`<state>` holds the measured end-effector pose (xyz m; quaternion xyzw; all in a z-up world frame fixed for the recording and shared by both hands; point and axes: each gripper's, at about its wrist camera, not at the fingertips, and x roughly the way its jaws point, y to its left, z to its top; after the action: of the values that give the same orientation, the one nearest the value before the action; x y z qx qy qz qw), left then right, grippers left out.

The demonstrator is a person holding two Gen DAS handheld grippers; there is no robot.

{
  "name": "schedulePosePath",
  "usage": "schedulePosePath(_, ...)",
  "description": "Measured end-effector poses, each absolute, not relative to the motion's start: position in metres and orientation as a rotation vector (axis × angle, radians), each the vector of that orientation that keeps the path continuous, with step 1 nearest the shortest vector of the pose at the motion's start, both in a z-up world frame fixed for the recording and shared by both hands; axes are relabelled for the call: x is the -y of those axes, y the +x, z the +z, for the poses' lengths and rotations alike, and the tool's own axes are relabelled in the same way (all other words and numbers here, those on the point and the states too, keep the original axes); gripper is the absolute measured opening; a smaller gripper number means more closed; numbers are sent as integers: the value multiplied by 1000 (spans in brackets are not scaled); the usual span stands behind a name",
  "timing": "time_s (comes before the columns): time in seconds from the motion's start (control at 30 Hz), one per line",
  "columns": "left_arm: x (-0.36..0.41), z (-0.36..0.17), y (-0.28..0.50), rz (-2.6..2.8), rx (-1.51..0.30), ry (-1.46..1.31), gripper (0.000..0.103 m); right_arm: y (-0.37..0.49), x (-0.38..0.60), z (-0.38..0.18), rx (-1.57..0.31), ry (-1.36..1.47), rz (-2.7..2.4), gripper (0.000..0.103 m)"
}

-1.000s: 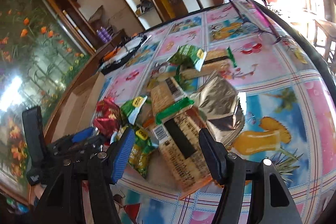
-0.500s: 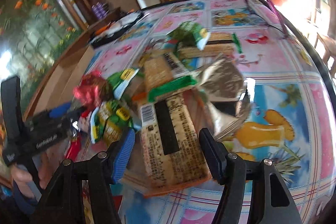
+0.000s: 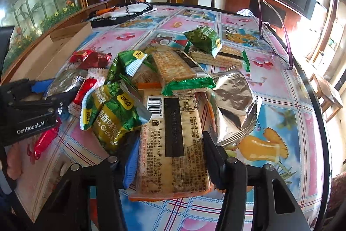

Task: Organize snacks
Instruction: 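Grasp the silver foil bag with the left gripper while the right gripper grasps the cracker pack, then lift the silver foil bag with the left gripper while the right gripper lifts the cracker pack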

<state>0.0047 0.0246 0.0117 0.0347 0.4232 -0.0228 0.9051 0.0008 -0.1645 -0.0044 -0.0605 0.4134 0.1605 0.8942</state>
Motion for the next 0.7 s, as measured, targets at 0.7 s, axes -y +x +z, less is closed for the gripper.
schedulePosePath(0.7,-22,38,-12,-116,-731,27,57,-1,173,15,-777,-26,366,57)
